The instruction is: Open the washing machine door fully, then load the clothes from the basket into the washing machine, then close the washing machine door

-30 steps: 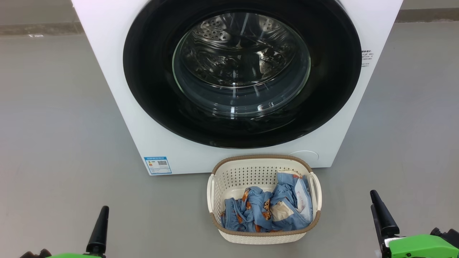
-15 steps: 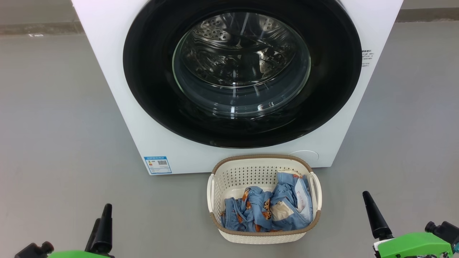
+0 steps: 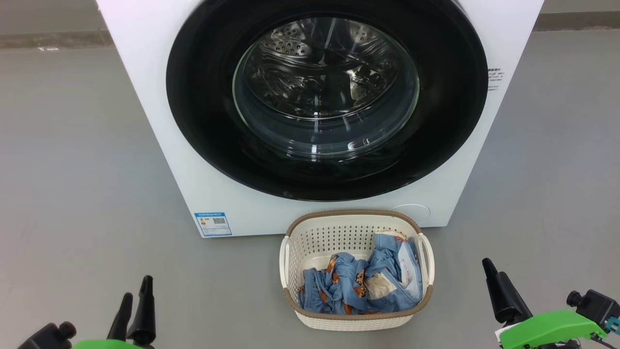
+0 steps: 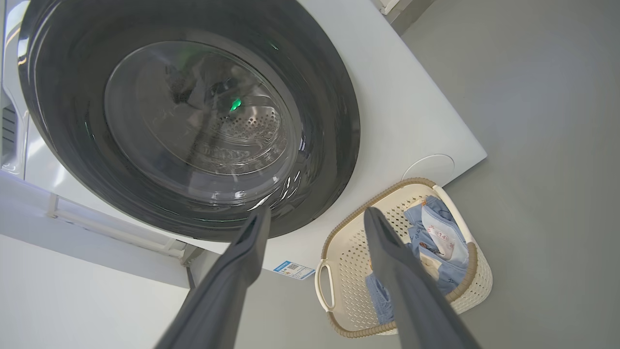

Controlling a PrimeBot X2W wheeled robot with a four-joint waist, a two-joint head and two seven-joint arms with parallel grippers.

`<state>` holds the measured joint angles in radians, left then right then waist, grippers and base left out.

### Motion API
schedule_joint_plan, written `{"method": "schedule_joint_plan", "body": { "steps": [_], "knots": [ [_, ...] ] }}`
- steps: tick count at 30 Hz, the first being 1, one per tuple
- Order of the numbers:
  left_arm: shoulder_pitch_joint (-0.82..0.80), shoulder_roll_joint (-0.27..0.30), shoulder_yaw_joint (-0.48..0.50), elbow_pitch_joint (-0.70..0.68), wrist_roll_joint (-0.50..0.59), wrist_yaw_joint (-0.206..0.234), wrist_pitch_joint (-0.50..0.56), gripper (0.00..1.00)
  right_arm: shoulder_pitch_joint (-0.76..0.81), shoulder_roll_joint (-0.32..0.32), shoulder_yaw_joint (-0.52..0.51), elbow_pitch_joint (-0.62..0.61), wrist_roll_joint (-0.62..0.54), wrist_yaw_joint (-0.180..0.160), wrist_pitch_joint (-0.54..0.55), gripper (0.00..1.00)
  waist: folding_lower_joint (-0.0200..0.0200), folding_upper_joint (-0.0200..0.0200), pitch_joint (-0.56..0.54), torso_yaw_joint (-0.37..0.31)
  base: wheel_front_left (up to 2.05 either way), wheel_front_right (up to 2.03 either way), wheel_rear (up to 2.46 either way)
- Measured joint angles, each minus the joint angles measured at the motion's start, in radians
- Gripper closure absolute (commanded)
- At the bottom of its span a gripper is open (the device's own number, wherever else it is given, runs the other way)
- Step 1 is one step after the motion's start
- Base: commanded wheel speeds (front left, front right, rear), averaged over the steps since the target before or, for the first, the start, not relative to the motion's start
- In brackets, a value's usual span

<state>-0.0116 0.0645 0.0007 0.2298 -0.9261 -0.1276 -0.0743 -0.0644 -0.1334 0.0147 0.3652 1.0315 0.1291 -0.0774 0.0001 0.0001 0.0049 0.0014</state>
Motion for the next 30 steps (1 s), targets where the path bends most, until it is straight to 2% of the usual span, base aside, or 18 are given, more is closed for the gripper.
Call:
{"method": "schedule_joint_plan", "body": {
  "steps": [30],
  "knots": [
    [0.013,0.021,-0.029,-0.012,0.381,0.000,-0.086,0.00,-0.018,-0.042,0.037,0.037,-0.315,0.000,-0.085,0.00,0.0000,0.0000,-0.003,-0.007,0.00,0.00,0.00]
  ]
}}
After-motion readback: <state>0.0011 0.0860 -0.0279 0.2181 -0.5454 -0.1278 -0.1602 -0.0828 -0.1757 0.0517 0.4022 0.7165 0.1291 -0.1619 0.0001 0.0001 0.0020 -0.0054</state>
